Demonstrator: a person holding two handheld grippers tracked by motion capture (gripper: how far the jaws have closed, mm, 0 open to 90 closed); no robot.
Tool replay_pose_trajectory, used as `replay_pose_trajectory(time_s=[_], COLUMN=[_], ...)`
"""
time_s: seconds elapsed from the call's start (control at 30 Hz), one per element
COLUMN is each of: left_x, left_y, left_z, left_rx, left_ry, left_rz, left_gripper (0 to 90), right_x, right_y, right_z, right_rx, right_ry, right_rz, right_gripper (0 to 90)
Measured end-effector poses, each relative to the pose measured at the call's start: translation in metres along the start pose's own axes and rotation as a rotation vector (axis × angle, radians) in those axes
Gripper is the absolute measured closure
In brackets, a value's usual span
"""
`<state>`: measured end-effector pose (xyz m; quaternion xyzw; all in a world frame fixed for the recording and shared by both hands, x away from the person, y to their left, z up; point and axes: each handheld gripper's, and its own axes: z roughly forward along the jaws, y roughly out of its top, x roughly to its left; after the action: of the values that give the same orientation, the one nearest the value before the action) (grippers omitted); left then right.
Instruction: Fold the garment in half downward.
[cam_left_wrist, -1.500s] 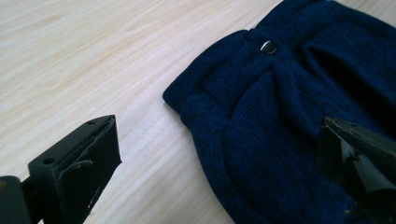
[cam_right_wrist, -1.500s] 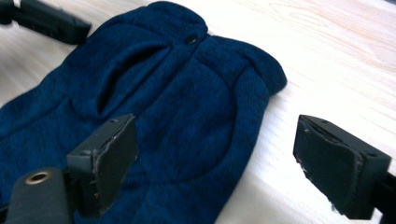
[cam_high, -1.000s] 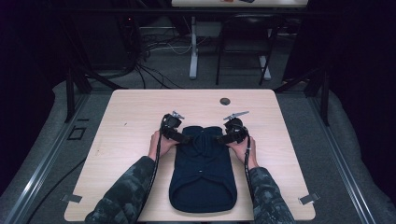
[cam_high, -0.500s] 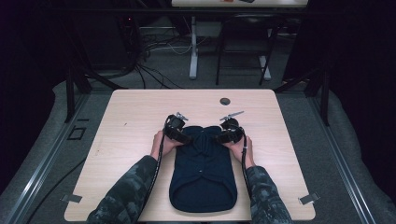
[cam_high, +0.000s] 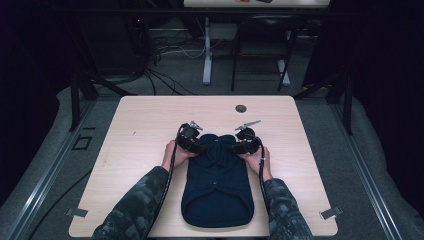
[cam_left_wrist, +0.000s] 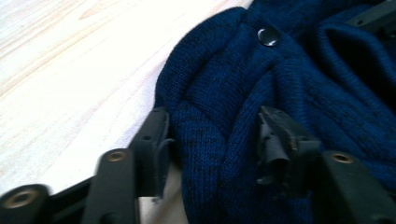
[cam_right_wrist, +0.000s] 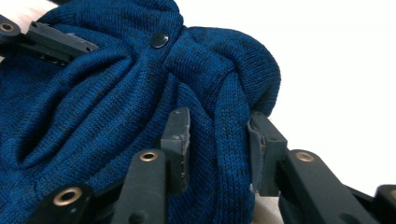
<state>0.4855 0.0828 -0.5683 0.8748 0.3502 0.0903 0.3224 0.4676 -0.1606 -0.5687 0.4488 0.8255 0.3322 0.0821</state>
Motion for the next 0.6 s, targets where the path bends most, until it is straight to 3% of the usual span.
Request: replay_pose_trajectory(time_s=[0.27,0.6], left_x=[-0.002,-0.006], left_y=[0.0,0.003], left_z=[-0.002,-0.011], left_rx=[-0.011,-0.042], left_ry=[-0.021,-0.01], left_rz=[0.009,0.028], left_gripper=[62.9,64.5], right_x=[0.002,0.006], right_y=[-0.003,-0.002], right_z=[-0.003,-0.014], right_rx=[-0.028,-0.07], right_ry=[-0.017,-0.034], right_rz=[0.012,-0.031], right_gripper=[68.4,69.2])
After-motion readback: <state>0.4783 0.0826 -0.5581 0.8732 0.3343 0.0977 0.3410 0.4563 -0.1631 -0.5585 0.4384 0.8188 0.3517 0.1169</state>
